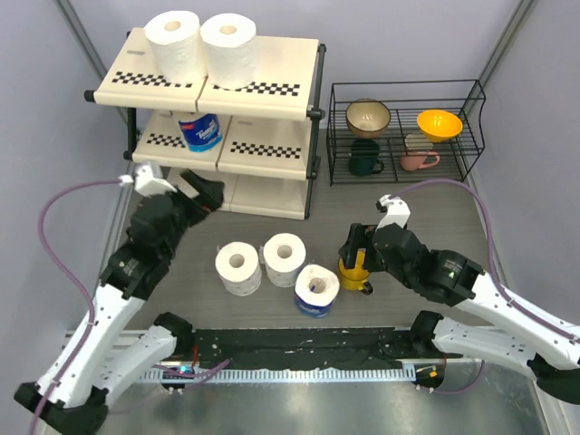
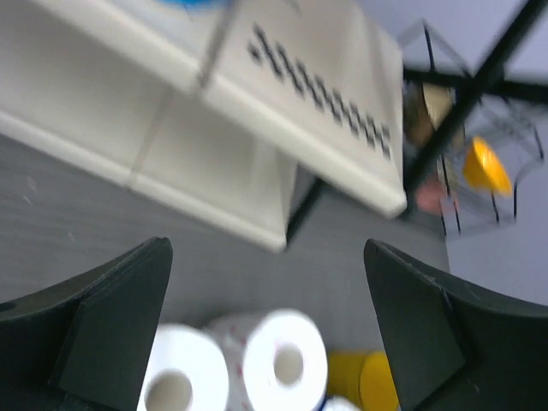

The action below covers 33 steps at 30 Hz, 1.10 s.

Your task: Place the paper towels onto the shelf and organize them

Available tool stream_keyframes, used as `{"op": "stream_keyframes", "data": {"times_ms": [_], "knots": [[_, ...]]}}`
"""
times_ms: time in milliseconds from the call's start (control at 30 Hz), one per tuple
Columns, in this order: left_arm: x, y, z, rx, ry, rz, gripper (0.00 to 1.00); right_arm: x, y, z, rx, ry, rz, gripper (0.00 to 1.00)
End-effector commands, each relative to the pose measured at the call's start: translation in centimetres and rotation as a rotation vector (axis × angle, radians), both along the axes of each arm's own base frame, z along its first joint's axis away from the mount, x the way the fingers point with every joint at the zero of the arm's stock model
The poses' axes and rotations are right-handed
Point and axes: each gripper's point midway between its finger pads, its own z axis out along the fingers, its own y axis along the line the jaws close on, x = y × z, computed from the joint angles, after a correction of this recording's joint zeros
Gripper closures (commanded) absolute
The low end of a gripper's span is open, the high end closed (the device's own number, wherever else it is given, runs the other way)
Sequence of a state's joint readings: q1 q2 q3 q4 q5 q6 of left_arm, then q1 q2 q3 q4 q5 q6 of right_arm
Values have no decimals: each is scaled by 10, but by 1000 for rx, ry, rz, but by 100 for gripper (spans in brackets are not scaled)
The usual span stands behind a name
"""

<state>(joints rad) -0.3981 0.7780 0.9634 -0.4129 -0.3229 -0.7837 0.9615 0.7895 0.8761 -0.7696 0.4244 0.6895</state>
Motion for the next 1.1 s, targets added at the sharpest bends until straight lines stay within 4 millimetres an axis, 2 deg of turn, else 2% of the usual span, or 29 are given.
{"op": "stream_keyframes", "data": {"times_ms": [0,33,67,100,133,200,233,267,300,333,367,400,433,600,767,1067], "knots": [[-41,-47,-51,13,103,-78,0,11,-21,38,32,-89,-125,10],[-62,-71,-62,36,129,-169,0,11,-25,42,33,-97,-144,10],[-66,-70,-69,62,127,-127,0,12,-33,51,49,-124,-175,10],[-74,-78,-79,57,144,-130,0,11,-38,53,52,-128,-188,10],[-94,-95,-89,95,160,-205,0,10,-41,57,72,-133,-203,10],[-102,-111,-97,163,162,-212,0,7,-51,65,114,-159,-231,10],[-117,-127,-99,169,167,-265,0,5,-54,68,135,-165,-241,10],[-123,-139,-94,177,161,-285,0,4,-57,68,146,-170,-251,10],[-126,-152,-102,225,161,-289,0,2,-64,72,162,-183,-264,10],[-138,-163,-106,252,165,-324,0,0,-66,72,170,-185,-266,11],[-141,-171,-100,250,160,-326,0,0,-67,73,175,-186,-274,10],[-143,-175,-102,262,164,-319,0,-2,-70,73,177,-184,-274,10],[-144,-177,-114,315,179,-309,0,-3,-70,72,177,-179,-273,10],[-149,-203,-123,220,192,-355,0,-6,-72,68,167,-163,-267,11],[-152,-200,-140,246,242,-337,0,-7,-77,70,181,-177,-281,10],[-160,-218,-167,262,307,-363,6,-6,-76,68,170,-173,-277,10]]}}
